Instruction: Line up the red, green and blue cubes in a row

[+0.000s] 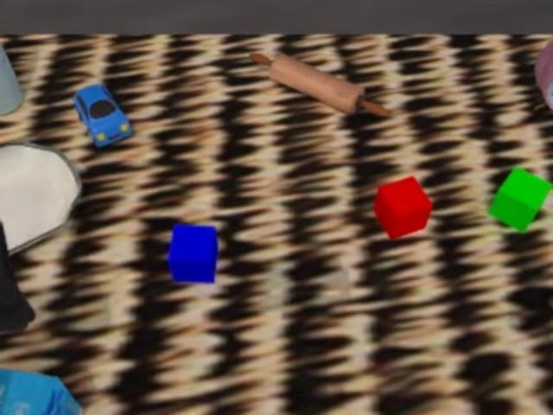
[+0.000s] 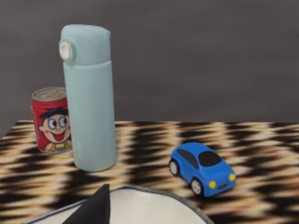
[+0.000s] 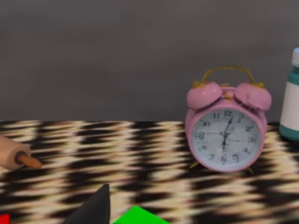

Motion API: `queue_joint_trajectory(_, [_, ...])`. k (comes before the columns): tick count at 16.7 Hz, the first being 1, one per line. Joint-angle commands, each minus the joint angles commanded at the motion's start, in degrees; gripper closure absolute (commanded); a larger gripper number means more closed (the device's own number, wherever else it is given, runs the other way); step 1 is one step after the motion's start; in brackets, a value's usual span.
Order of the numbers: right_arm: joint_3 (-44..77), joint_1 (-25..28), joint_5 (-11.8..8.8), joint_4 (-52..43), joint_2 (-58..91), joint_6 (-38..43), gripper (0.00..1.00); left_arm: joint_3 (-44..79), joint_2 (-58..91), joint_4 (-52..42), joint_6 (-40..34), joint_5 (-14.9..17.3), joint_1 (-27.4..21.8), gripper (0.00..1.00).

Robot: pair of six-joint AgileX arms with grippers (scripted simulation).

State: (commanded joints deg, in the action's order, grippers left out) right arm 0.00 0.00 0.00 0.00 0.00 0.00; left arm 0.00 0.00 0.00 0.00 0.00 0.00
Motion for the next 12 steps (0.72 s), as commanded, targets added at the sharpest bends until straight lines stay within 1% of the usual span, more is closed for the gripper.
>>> queue_joint_trajectory(3, [0.56, 0.08, 0.06, -0.34, 0.57, 0.05, 0.00, 0.00, 0.00, 0.00, 0.00, 0.00, 0.00, 0.00])
queue_joint_trajectory(6, [5.86, 1.03, 0.35, -3.74, 5.91, 0.38, 0.00, 0.00, 0.00, 0.00, 0.00, 0.00, 0.00, 0.00])
queue_joint_trajectory(9, [16.04, 3.14, 0.50, -10.36, 16.74, 0.77, 0.00, 0.00, 0.00, 0.00, 0.00, 0.00, 0.00, 0.00])
queue_joint_trajectory(12, [29.86, 6.18, 0.45, -19.55, 32.45, 1.15, 0.00, 0.00, 0.00, 0.00, 0.00, 0.00, 0.00, 0.00])
